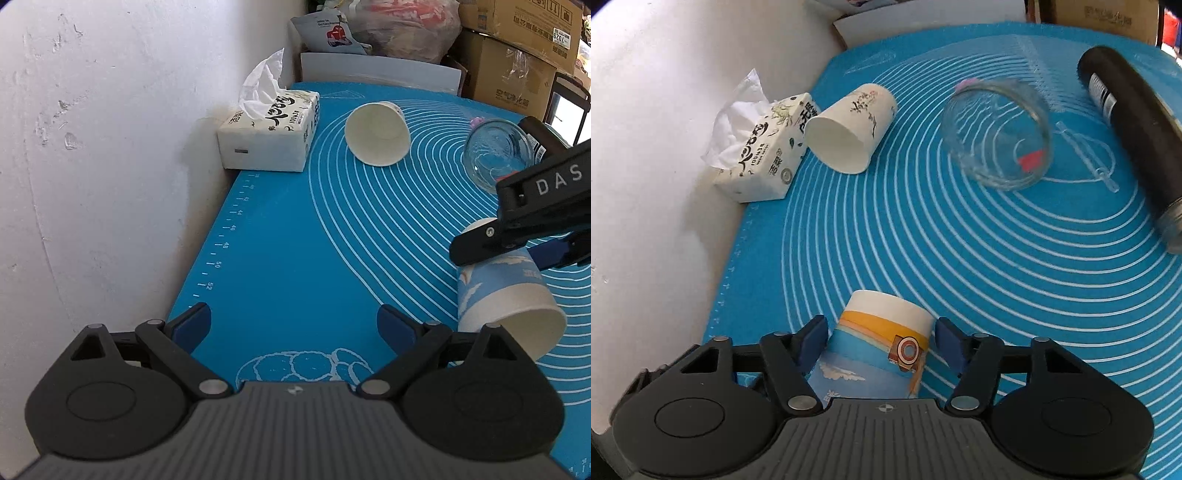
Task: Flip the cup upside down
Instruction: 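Rotate the cup in the right tool until its rim faces down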
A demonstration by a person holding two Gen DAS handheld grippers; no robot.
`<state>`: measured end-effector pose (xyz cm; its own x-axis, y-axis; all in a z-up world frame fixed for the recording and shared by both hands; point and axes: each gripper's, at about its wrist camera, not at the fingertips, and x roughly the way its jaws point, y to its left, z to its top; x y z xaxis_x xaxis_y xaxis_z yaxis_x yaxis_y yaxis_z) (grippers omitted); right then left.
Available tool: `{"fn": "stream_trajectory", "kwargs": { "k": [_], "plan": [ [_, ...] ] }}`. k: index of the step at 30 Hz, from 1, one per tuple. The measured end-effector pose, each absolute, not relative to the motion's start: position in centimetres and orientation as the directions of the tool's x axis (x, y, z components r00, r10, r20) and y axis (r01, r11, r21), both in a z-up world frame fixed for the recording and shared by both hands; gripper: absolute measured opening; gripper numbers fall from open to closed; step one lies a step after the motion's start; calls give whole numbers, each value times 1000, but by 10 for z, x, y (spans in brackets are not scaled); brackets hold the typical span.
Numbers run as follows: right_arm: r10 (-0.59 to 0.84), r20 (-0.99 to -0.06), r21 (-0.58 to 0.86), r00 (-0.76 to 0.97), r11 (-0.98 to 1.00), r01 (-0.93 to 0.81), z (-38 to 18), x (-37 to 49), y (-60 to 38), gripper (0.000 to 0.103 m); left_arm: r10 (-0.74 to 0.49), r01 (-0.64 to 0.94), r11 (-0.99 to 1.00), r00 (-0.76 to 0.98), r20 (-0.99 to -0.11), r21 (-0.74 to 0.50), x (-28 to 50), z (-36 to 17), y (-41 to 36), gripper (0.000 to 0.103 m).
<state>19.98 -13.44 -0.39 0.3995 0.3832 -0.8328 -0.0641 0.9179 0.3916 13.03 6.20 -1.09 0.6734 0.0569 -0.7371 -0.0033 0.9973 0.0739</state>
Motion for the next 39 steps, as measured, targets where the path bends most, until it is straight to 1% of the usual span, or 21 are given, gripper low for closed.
{"fn": "stream_trajectory", "kwargs": {
  "k": [5,9,13,18,22,28,33,39],
  "plan": [
    [372,-819,367,436,925,-100,2,192,-134,58,51,-5,998,675,-736,64,130,-10,62,96],
    [317,-760,302,567,945,-124,24,178,-142,58,45,-7,998,688,-724,55,129,-5,61,96],
    [187,-671,161,718,981,-105,37,161,-149,58,34,-15,999,707,-706,33,127,0,59,96],
    [24,-498,-70,867,995,-68,25,141,-149,58,20,-27,1000,721,-693,0,126,2,58,96],
    [-23,-424,-138,905,990,-39,4,136,-159,58,21,-29,1000,731,-682,-1,125,3,55,96],
    [-24,-395,-173,918,984,-48,-6,116,-168,59,1,-19,1000,737,-676,-20,122,5,51,96],
    [-17,-405,-157,914,986,-51,-4,92,-174,58,-35,4,999,740,-672,-48,113,7,44,96],
    [-4,-432,-114,902,992,-51,-7,72,-183,57,-49,25,999,746,-664,-46,99,7,35,96]
  ]
}}
